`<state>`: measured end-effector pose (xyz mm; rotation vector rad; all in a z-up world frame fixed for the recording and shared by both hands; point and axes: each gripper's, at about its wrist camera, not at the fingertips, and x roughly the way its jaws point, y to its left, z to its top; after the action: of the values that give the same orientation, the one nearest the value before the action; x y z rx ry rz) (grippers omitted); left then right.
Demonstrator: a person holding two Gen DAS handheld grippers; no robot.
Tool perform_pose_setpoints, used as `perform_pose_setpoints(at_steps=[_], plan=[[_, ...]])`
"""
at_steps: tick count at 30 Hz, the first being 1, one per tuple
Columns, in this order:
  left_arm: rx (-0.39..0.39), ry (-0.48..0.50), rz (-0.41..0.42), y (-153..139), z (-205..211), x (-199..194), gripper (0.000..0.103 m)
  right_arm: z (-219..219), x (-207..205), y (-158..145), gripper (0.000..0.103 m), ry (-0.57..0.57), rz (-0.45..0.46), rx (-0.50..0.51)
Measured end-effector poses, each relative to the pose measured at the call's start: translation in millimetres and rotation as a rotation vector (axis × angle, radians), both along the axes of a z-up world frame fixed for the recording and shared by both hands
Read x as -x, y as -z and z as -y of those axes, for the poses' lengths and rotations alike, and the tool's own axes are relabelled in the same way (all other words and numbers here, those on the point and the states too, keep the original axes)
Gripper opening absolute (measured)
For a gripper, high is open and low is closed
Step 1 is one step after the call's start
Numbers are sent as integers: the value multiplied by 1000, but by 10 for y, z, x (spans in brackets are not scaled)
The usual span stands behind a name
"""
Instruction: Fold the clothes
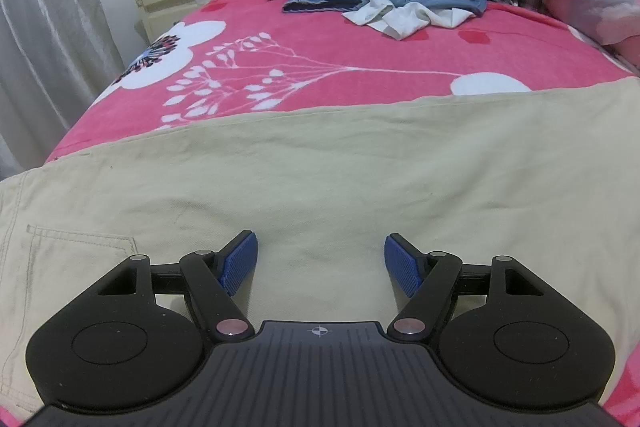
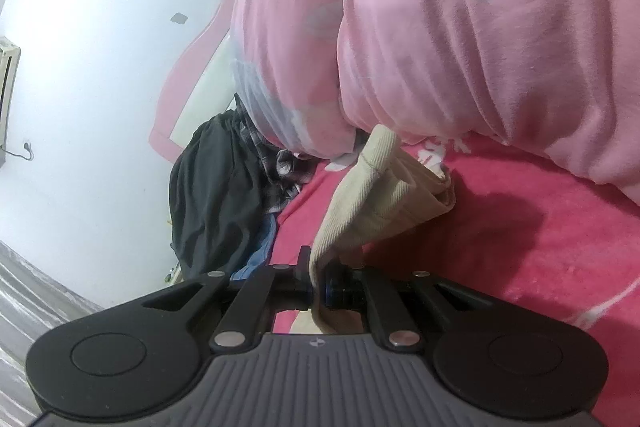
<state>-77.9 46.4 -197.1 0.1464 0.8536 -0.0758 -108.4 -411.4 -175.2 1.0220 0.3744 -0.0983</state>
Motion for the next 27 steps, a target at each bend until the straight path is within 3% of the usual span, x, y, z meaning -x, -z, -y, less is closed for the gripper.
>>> perform_pose_setpoints(at_steps=[3, 9, 22, 27], plan=[[0, -1, 2, 4, -3, 4, 72, -43, 79, -38, 6, -26, 3, 20], [-3, -2, -6, -4, 2, -12, 72, -483, -171, -204, 6, -186, 41, 129], [11, 3, 10, 21, -34, 19, 72, -1363, -708, -507, 6, -459, 120, 143], [20, 10, 26, 31, -51, 43, 72, -1703, -861, -586, 6, -567, 96, 109]])
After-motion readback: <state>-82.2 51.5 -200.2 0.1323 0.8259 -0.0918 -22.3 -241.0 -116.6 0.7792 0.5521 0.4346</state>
